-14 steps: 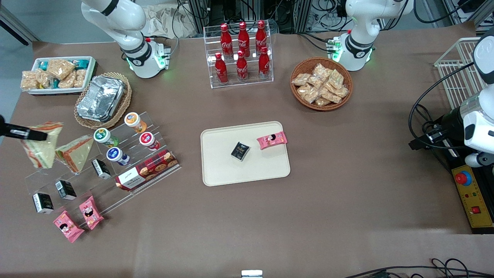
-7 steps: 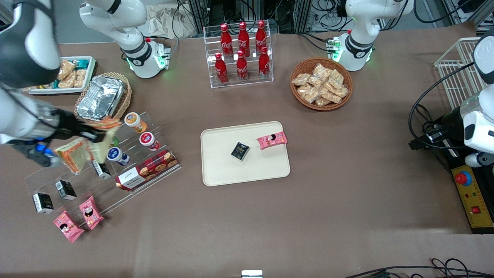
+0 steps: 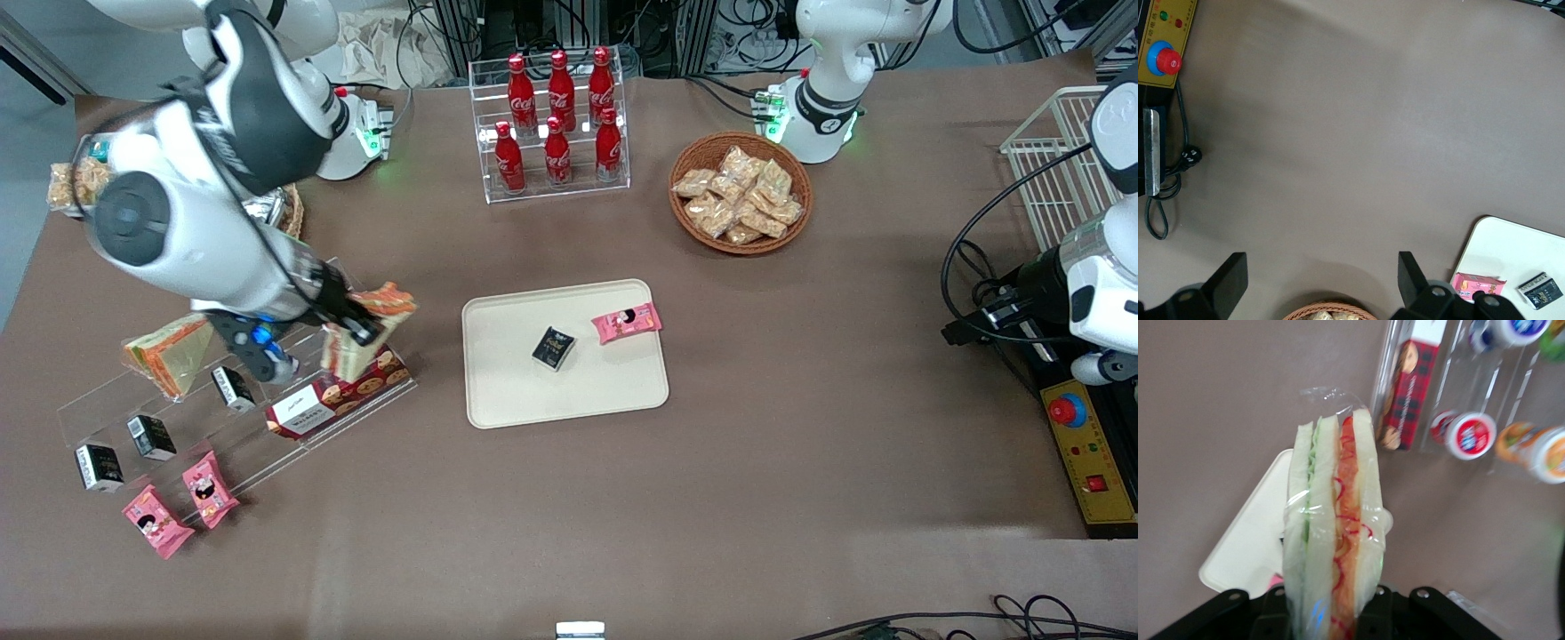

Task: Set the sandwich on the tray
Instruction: 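Carry the held sandwich over to the white tray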

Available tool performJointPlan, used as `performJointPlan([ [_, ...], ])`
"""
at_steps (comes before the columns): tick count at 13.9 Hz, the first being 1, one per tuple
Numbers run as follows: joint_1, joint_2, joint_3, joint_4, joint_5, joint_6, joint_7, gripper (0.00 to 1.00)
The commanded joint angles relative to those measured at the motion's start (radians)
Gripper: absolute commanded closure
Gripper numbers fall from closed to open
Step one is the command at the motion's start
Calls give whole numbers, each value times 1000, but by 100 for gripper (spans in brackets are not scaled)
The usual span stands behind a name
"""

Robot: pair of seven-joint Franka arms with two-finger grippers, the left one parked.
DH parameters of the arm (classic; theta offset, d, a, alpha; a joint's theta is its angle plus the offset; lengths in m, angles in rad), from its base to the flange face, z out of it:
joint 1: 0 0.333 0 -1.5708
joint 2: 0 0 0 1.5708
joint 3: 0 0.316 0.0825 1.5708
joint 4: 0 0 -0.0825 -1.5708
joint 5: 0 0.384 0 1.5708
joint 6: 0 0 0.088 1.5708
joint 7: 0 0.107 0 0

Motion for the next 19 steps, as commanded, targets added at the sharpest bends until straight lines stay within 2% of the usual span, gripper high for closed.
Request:
performJointPlan([
  [1, 42, 57, -10, 2, 40, 95, 138, 100],
  [8, 140, 210, -12, 2, 95, 370, 442, 100],
  [15, 228, 367, -13, 1, 90, 596, 633, 100],
  [19, 259, 411, -19, -19, 72, 640, 677, 100],
])
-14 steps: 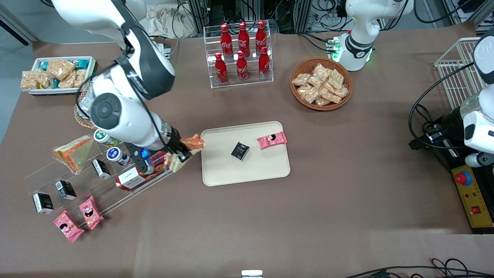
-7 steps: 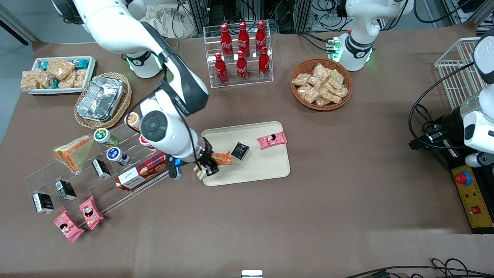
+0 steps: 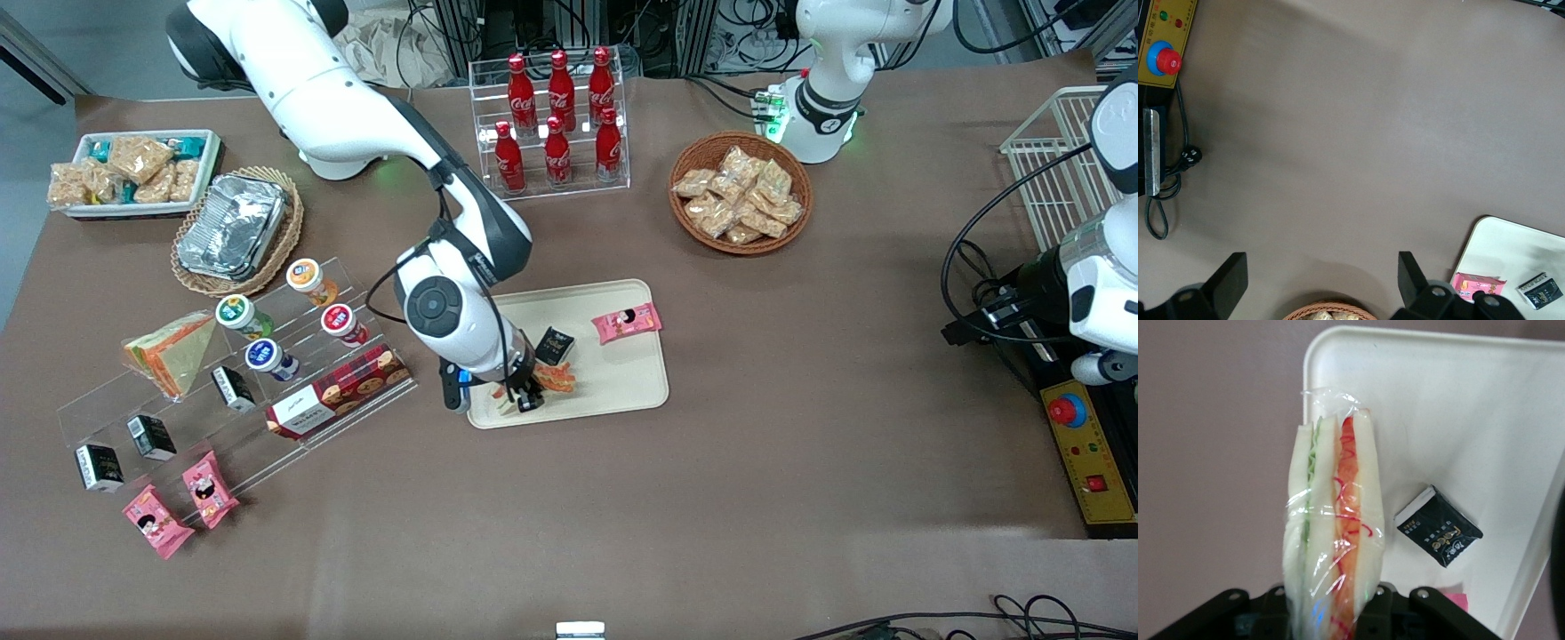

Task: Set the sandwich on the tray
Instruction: 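Lower the sandwich onto the tray beside the black box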

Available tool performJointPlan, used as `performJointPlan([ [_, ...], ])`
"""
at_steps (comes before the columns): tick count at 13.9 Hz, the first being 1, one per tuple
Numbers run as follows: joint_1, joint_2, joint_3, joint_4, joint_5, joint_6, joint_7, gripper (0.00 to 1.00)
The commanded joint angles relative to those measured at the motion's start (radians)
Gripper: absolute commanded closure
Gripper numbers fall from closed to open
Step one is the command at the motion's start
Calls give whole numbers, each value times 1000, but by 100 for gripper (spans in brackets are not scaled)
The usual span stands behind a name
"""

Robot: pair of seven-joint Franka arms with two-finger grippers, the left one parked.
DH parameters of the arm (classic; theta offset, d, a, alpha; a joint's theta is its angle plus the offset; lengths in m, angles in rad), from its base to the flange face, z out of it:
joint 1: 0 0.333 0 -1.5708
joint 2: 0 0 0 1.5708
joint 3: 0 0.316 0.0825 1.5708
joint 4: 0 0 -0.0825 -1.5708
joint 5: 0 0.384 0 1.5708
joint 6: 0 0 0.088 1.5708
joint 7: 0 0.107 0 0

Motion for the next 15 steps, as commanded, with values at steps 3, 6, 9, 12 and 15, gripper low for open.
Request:
performJointPlan([
  [3, 35, 50, -13, -7, 5, 81, 93, 100],
  [6, 38, 80, -15, -7, 5, 141, 148, 100],
  [9, 66, 100, -16, 0, 4, 173, 182, 100],
  [12, 67, 118, -16, 3, -12, 175, 181, 14],
  [15, 67, 120, -15, 3, -110, 175, 179, 4],
])
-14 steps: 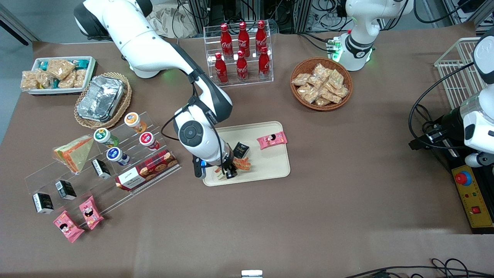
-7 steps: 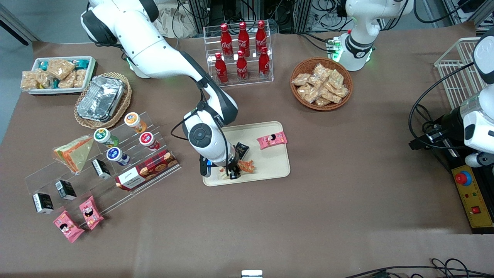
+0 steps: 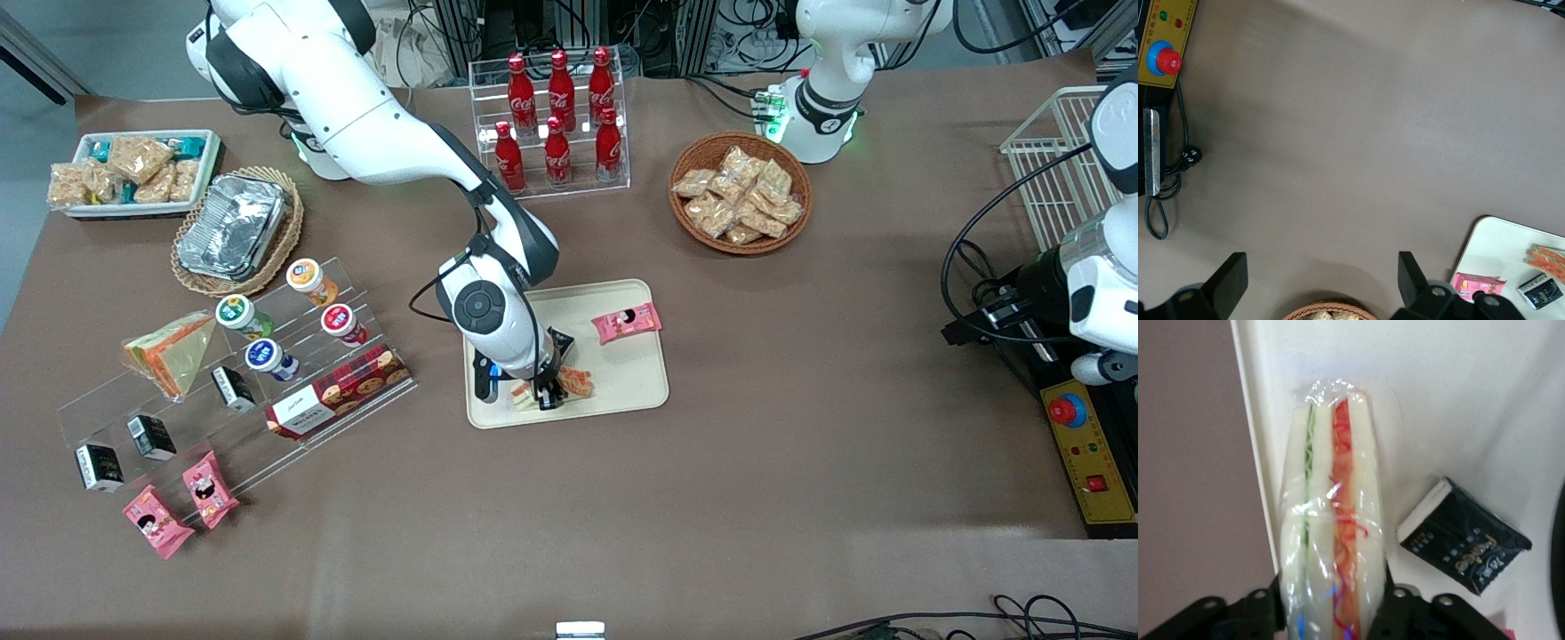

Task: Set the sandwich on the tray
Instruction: 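Lower the sandwich onto the tray beside the black box, then open the right gripper and raise it away from the sandwich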

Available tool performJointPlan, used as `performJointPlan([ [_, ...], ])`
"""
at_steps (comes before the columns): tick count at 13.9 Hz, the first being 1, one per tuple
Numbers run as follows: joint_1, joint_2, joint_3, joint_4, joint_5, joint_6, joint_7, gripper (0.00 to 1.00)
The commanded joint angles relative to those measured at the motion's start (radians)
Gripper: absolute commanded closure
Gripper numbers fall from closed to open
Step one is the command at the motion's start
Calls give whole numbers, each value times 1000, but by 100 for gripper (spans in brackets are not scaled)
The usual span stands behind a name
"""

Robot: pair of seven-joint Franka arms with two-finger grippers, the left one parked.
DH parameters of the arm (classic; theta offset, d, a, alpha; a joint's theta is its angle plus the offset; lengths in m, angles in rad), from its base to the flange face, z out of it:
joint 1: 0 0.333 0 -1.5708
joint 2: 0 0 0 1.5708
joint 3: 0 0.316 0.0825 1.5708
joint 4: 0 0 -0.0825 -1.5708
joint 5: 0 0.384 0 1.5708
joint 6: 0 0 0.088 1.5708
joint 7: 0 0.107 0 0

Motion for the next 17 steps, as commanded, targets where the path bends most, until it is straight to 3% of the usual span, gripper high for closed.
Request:
performJointPlan([
  [1, 9, 13, -8, 15, -60, 16, 18, 4],
  [5, -5, -16, -6, 24, -60, -10, 9, 4],
  [8, -16, -81, -6, 25, -56, -111, -67, 4],
  [15, -67, -289, -5, 11, -48, -332, -483, 4],
  [17, -106, -339, -3, 8, -50, -410, -691, 4],
])
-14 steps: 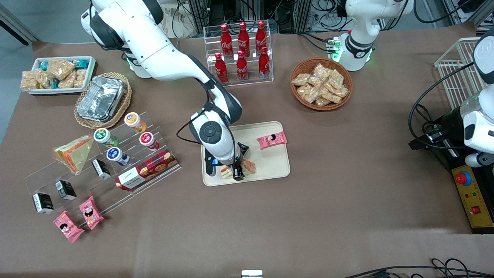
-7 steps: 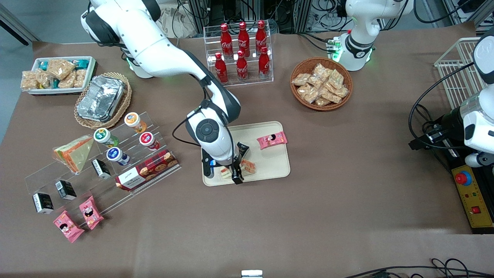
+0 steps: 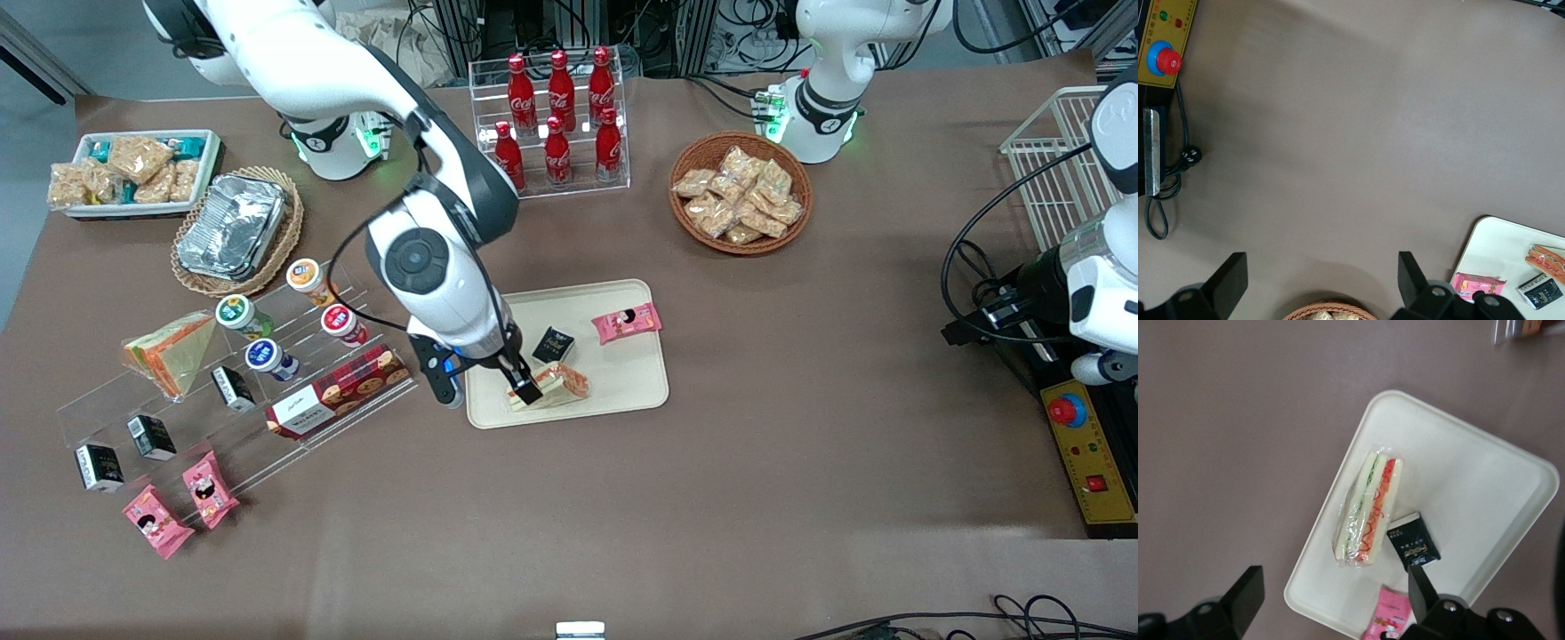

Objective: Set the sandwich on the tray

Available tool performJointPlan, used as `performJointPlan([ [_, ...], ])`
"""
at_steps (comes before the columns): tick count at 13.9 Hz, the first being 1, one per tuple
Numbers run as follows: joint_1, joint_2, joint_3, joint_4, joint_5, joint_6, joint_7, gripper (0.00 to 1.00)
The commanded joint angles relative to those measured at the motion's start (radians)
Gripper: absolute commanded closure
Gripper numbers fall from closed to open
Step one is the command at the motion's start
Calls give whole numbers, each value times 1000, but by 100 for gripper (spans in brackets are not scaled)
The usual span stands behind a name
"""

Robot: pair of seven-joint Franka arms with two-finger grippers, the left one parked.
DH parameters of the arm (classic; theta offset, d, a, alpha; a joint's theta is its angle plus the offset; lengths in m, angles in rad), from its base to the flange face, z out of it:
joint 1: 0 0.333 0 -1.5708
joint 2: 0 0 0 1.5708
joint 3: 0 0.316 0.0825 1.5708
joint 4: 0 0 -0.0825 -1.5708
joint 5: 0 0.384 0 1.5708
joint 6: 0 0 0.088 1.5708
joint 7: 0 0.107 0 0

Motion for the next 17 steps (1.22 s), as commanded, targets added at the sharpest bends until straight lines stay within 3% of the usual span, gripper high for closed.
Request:
performJointPlan([
  [1, -50, -97, 3, -47, -7, -91, -292, 4],
  [5, -173, -250, 3, -186, -12, -84, -683, 4],
  [12, -346, -451, 2, -360, -30, -98, -1124, 4],
  [15, -451, -500, 2, -342, -27, -202, -1340, 4],
  [17, -512, -528, 0, -306, -27, -283, -1380, 4],
])
